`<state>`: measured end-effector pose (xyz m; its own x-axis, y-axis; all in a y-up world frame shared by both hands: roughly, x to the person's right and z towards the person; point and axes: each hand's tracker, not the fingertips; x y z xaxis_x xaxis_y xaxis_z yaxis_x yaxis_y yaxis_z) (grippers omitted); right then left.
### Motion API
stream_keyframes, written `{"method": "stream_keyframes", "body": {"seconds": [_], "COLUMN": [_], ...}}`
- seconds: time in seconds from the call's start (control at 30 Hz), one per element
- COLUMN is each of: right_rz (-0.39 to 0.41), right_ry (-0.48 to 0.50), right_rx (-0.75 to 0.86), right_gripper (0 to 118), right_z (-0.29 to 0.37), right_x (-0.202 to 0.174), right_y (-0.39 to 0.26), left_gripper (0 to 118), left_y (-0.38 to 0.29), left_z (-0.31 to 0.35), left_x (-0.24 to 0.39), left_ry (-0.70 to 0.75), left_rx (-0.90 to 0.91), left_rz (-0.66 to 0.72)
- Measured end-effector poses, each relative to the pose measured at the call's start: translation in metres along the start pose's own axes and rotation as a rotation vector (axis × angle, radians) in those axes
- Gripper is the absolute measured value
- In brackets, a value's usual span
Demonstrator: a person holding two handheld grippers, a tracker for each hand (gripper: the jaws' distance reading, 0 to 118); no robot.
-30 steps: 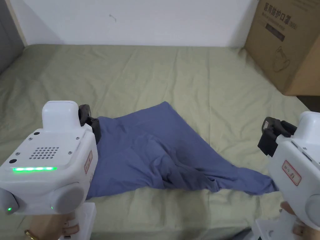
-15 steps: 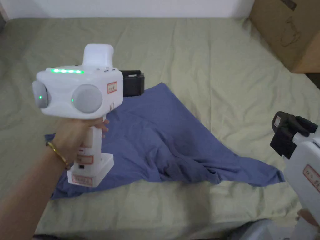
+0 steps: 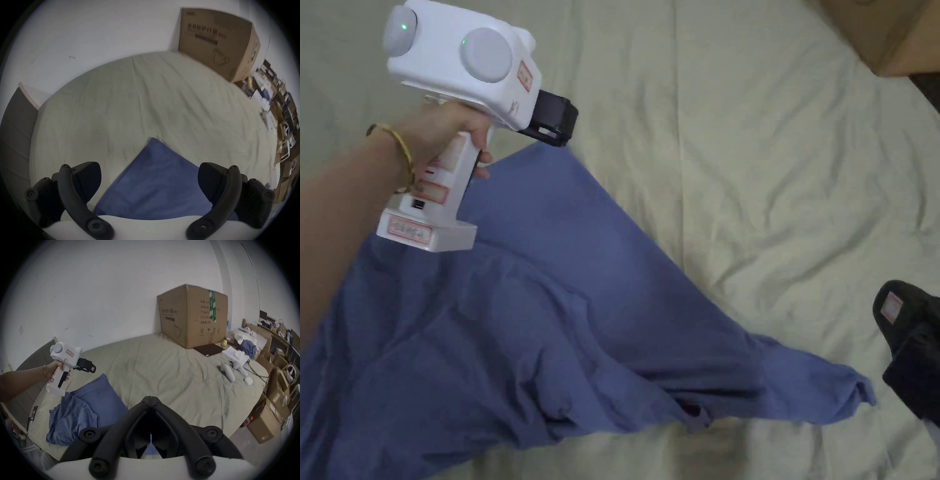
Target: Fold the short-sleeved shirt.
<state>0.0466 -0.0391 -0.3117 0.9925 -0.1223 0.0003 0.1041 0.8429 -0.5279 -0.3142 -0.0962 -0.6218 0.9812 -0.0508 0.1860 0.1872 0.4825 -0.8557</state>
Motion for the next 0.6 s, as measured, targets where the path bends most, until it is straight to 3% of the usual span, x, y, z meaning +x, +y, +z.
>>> {"method": "stream_keyframes", "body": {"seconds": [0.1, 0.27, 0.33, 0.4, 0.43, 0.47, 0.6], "right_rz": [-0.015, 0.003, -0.005, -0.019, -0.028, -0.034, -0.027], "right_ry": [0.023, 0.025, 0.03, 0.023, 0.025, 0.022, -0.044], "right_rx": [-0.035, -0.065, -0.074, -0.083, -0.086, -0.087, -0.121], "right_gripper": [0, 0, 0, 0, 0, 0, 0], "right_z": [-0.019, -0.043, -0.048, -0.049, -0.048, -0.047, -0.028], "right_x": [0.004, 0.002, 0.004, 0.006, 0.007, 0.007, 0.009], "right_y": [-0.003, -0.01, -0.012, -0.013, -0.013, -0.014, -0.007], "left_gripper": [113, 77, 74, 45, 19, 1, 1], "left_y": [0.007, 0.005, 0.001, 0.001, 0.0, 0.0, -0.012], "left_z": [-0.043, -0.086, -0.086, -0.078, -0.074, -0.07, -0.053], "left_x": [-0.003, 0.0, 0.006, 0.009, 0.012, 0.014, 0.032], "left_ry": [-0.041, -0.027, -0.008, -0.024, -0.016, -0.005, 0.087], "left_rx": [-0.078, -0.125, -0.111, -0.102, -0.099, -0.099, -0.07], "left_rz": [0.039, 0.05, 0.036, -0.001, -0.005, -0.012, -0.101]}}
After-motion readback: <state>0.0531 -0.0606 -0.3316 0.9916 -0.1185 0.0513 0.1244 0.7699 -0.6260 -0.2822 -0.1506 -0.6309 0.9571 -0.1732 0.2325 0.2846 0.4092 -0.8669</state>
